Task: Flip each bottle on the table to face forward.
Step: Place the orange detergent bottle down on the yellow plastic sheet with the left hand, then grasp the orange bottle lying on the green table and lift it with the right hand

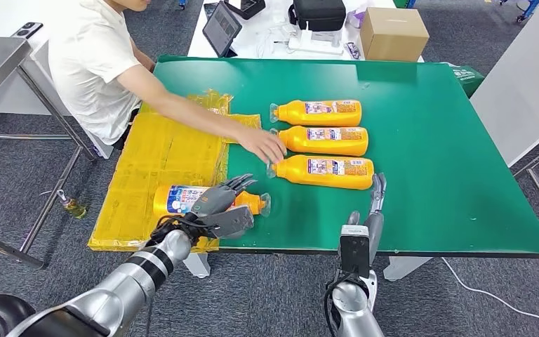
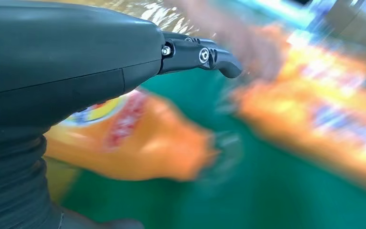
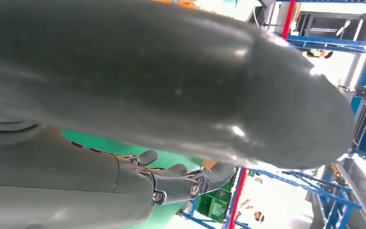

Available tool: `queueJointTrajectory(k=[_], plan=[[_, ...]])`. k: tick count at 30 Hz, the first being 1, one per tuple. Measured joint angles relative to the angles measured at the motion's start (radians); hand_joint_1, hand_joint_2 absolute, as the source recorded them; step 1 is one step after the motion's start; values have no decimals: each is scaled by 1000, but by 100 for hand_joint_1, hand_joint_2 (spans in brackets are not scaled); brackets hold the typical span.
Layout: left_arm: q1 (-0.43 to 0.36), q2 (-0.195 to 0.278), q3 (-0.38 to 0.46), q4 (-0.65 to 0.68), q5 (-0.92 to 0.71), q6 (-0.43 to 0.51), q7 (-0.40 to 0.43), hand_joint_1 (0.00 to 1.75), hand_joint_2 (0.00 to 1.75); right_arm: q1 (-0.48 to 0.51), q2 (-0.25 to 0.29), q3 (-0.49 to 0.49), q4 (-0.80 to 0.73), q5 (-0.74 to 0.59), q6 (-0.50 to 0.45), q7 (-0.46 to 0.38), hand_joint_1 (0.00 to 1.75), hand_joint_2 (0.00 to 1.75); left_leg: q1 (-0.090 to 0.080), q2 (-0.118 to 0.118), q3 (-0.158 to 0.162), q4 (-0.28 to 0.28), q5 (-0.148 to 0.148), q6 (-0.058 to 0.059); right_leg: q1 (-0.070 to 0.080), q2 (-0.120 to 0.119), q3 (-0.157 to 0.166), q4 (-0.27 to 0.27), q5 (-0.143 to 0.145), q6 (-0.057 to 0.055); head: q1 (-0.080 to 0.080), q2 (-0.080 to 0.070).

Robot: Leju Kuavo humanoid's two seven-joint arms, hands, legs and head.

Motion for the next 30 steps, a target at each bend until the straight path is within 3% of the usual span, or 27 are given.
queueJointTrajectory(k=[4, 8, 12, 17, 21, 25, 30], plan=[[57, -16, 30, -112, 90, 38, -45, 0, 175, 7, 0, -3, 0, 21, 0, 0, 0, 0, 0, 0, -1, 0, 0, 0, 0, 0, -2, 0, 0, 0, 0, 0], [130, -24, 49, -257, 158, 228, -87, 0, 175, 20, 6, -17, -4, 99, 0, -1, 0, 175, 0, 1, -2, 0, 0, 0, 0, 0, -2, 0, 0, 0, 0, 0], [217, -29, 52, -436, 294, 357, -90, 0, 175, 34, 12, -44, -11, 234, 0, -1, 0, 175, 0, 1, -2, 0, 0, 0, 0, 0, -3, 0, 0, 0, 0, 0], [316, -36, 52, -615, 445, 423, -115, 0, 175, 39, 3, -78, 10, 444, -1, -1, 0, 175, 0, 1, -3, 0, -1, 0, 0, 0, -4, 0, 0, 0, 0, 0], [367, -37, 52, -700, 519, 415, -123, 0, 175, 35, -6, -105, 42, 542, -1, -1, 0, 175, 0, 1, -3, 0, -1, 0, 0, 0, -4, 0, 0, 0, 0, 0], [413, -36, 53, -772, 641, 371, -113, 0, 175, 21, -17, -162, 97, 726, -1, 9, 0, 175, 0, 1, -3, 0, -1, 0, 0, 0, -4, 0, 0, 0, 0, 0], [448, -30, 56, -827, 670, 342, -105, 0, 175, -16, -59, -210, 177, 930, -1, 136, 0, 175, 0, 1, -4, 0, -1, 0, 0, 0, -4, 0, 0, 0, 0, 0]])
